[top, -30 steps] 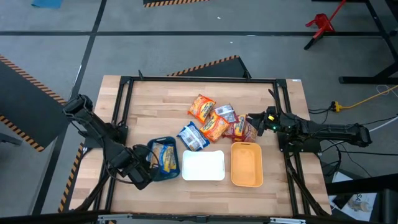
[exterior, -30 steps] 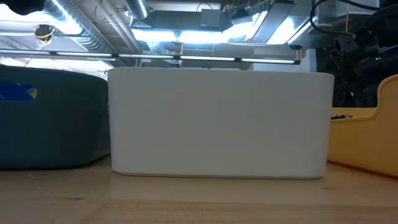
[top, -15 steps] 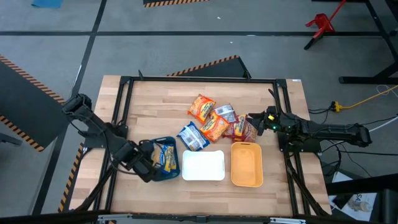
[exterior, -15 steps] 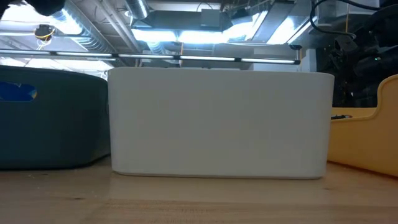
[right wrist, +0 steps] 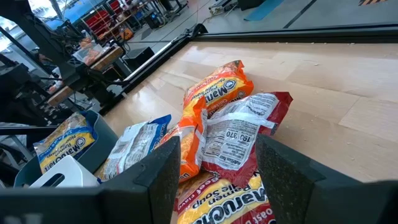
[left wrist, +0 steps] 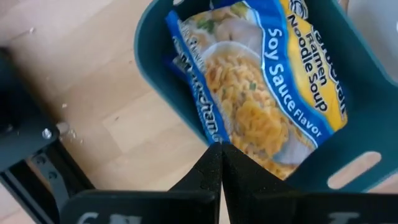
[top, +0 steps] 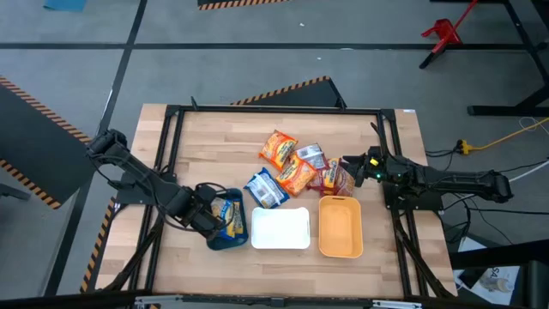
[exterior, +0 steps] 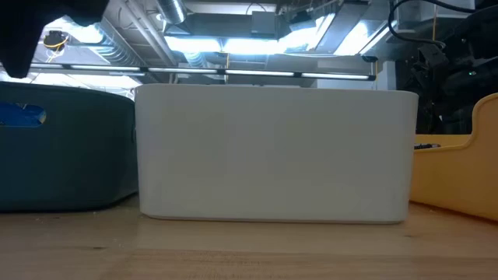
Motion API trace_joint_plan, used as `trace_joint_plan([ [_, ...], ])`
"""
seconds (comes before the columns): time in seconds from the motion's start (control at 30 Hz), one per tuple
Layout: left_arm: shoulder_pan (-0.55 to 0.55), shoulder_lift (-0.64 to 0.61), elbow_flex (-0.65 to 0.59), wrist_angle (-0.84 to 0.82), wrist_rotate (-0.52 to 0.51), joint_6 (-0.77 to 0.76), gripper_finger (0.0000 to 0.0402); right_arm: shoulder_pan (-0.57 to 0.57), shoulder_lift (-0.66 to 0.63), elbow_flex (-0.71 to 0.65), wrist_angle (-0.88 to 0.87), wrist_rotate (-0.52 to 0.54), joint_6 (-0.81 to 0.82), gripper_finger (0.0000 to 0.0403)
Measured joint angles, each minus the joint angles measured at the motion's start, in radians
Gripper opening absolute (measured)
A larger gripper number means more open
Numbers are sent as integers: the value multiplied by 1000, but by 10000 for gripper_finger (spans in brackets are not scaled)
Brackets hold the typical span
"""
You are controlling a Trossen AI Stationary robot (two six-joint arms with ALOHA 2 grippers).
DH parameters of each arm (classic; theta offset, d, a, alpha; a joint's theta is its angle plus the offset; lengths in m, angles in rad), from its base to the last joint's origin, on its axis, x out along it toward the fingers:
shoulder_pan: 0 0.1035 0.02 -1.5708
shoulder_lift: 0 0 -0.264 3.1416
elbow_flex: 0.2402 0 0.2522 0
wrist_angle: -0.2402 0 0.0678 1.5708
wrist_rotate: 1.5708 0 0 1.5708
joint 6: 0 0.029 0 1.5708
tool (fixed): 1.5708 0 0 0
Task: Sort Maruchan noodles
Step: Put the right blue noodle pack into the blue bin
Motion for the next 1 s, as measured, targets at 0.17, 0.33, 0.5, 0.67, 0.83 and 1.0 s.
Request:
trace_joint_plan([
  [0.17, 18, 42, 0, 4, 12, 69, 1, 0, 0, 0, 0, 0, 0, 195],
  [0.33, 28, 70, -1, 24, 19, 99, 0, 0, 0, 0, 0, 0, 0, 195],
  [0.5, 29, 94, -1, 41, 37, 98, 0, 0, 0, 0, 0, 0, 0, 195],
  [0.67, 28, 124, -1, 72, 52, 99, 0, 0, 0, 0, 0, 0, 0, 195],
  [0.83, 32, 125, -1, 160, 36, 95, 0, 0, 0, 0, 0, 0, 0, 195],
  [1.0, 33, 125, -6, 209, 16, 80, 0, 0, 0, 0, 0, 0, 0, 195],
])
